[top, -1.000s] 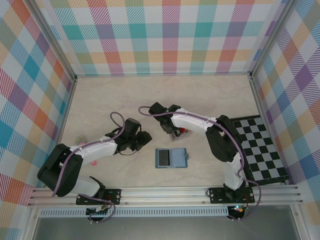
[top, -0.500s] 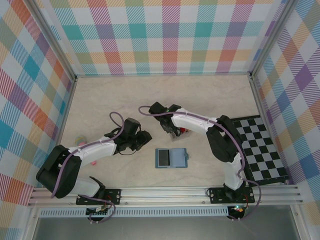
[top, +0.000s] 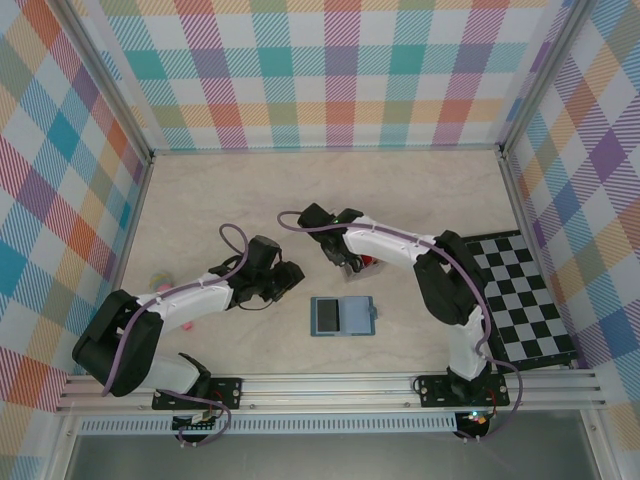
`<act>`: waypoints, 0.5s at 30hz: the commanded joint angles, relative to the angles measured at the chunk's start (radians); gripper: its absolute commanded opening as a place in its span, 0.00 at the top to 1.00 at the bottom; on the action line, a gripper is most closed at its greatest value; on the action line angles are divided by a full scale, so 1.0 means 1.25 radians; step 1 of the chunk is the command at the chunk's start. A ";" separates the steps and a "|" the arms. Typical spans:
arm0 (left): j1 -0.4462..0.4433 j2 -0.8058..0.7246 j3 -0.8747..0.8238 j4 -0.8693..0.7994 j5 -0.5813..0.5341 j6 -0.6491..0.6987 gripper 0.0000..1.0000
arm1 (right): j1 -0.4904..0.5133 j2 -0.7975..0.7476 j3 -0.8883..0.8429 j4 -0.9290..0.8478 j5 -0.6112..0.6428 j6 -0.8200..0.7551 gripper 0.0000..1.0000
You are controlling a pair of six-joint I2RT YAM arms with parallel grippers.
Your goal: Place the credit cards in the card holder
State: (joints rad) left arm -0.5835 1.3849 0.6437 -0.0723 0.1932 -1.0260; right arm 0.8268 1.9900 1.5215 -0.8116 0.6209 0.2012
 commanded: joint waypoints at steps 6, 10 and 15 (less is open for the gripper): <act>0.008 -0.006 -0.016 0.005 0.011 -0.001 0.57 | 0.000 -0.062 0.010 -0.044 0.014 0.020 0.85; 0.008 -0.008 -0.017 0.003 0.011 -0.001 0.57 | -0.001 -0.079 0.009 -0.051 -0.017 0.026 0.87; 0.008 -0.025 -0.017 0.004 0.016 0.006 0.57 | -0.001 -0.114 0.019 -0.068 -0.070 0.050 0.91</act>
State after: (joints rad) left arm -0.5835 1.3842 0.6437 -0.0723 0.1982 -1.0252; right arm 0.8268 1.9053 1.5219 -0.8471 0.5732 0.2298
